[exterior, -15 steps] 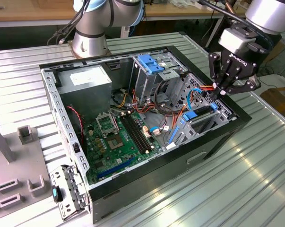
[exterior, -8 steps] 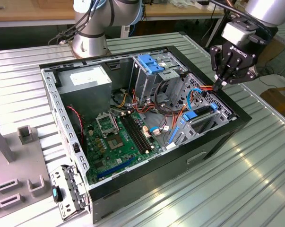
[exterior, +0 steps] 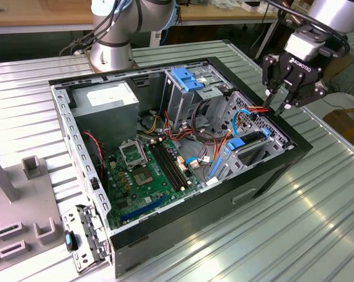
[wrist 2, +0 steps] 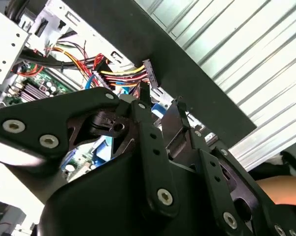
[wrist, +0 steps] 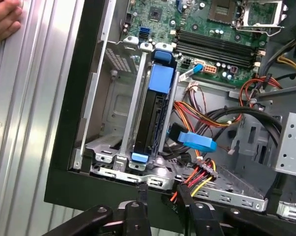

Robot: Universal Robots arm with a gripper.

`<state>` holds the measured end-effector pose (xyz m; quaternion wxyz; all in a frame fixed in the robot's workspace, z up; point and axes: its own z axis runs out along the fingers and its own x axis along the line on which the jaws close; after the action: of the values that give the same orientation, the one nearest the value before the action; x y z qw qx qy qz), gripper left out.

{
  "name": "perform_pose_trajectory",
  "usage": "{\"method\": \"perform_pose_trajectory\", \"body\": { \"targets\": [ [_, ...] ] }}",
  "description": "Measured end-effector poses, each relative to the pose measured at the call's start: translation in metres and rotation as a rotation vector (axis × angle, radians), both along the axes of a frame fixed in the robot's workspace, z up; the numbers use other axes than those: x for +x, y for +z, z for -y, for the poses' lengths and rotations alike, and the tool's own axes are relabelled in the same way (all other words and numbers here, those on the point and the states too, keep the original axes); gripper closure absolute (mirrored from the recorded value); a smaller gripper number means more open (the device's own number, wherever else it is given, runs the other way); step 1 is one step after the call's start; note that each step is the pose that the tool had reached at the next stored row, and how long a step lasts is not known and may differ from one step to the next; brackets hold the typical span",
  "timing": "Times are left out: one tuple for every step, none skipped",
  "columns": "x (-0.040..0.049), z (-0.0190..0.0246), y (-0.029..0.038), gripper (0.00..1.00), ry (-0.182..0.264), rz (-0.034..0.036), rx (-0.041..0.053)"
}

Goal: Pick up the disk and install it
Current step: 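Insert the first disk wire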

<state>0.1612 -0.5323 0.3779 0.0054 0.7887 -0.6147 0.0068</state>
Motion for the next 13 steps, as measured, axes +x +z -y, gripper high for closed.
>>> {"method": "perform_pose_trajectory", "body": {
  "targets": [
    [0.0002, 0.0, -0.0006, 0.63, 0.014, 0.0, 0.0],
    [0.0004, -0.0001, -0.0021, 0.63, 0.067, 0.0, -0.0001],
    [0.0006, -0.0007, -0.0023, 0.63, 0.08, 0.0003, 0.0001],
    [0.0009, -0.0028, -0.0023, 0.63, 0.087, 0.0005, 0.0001],
    [0.0009, -0.004, -0.0023, 0.63, 0.091, 0.0006, 0.0],
    [0.0009, -0.0056, -0.0023, 0.63, 0.098, 0.0009, 0.0],
    [0.001, -0.0072, -0.0023, 0.63, 0.131, 0.0018, 0.0],
    [0.001, -0.0073, -0.0024, 0.63, 0.159, 0.0023, 0.0001],
    [0.001, -0.0073, -0.0023, 0.63, 0.178, 0.0027, -0.0001],
    [0.001, -0.0073, -0.0023, 0.63, 0.194, 0.0029, -0.0001],
    [0.001, -0.0073, -0.0024, 0.63, 0.214, 0.0031, -0.0001],
    [0.001, -0.0074, -0.0027, 0.63, 0.248, 0.0032, -0.0002],
    [0.0011, -0.0073, -0.0034, 0.63, 0.276, 0.0033, -0.0001]
  ]
}}
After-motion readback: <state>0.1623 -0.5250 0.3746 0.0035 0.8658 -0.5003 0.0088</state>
